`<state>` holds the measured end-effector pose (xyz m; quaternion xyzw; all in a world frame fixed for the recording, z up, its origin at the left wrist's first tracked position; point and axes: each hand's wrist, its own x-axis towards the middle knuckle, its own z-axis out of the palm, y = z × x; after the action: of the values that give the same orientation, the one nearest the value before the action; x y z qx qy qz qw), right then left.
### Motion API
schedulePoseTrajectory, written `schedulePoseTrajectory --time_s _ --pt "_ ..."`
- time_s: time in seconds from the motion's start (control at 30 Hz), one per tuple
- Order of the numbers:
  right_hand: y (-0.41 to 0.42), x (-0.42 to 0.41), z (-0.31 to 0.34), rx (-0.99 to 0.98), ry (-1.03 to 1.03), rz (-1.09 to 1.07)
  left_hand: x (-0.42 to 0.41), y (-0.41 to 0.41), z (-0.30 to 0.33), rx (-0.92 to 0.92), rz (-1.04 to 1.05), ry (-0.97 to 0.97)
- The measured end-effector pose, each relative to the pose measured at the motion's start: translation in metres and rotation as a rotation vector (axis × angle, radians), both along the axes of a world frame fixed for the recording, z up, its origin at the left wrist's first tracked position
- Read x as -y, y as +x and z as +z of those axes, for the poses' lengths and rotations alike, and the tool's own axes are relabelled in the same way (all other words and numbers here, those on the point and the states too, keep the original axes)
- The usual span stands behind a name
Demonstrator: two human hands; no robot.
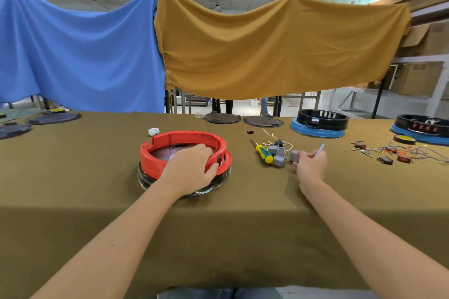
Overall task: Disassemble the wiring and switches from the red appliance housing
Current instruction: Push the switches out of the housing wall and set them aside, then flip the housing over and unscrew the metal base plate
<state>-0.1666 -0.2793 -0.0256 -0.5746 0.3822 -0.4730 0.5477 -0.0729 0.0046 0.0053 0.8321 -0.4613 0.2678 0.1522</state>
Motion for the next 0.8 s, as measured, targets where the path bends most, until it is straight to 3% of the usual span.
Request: schedulePoseTrajectory --time_s 0.07,0.17,0.23,0.3,0.4,0.57,0.8 --pt "-0.002 0.0 0.0 -0.01 0.005 0.031 -0.001 -0.004 -0.001 0.088 0.051 0.005" --pt "-0.002 -0.01 0.002 -0.124 -0.188 0.136 0.001 -0.017 -0.01 0.307 0.293 -0.057" --pt "-0.003 -0.02 0.002 -0.22 -0.363 0.299 -0.001 -0.025 -0.022 0.277 0.382 -0.141" --pt "-0.004 -0.029 0.001 -0.45 -0.616 0.423 -0.004 -0.027 -0.031 0.251 0.388 -0.146" --pt "-0.002 -0.037 -0.003 -0.693 -0.989 0.487 -0.007 -0.024 -0.029 0.241 0.357 -0.11" --pt "-0.005 -0.038 -0.003 -0.651 -0.98 0.511 -0.011 -0.014 -0.017 0.032 0.285 -0.181" --pt "-0.001 -0.036 -0.003 -0.713 -0.976 0.507 -0.026 0.003 0.027 -0.224 0.095 -0.748"
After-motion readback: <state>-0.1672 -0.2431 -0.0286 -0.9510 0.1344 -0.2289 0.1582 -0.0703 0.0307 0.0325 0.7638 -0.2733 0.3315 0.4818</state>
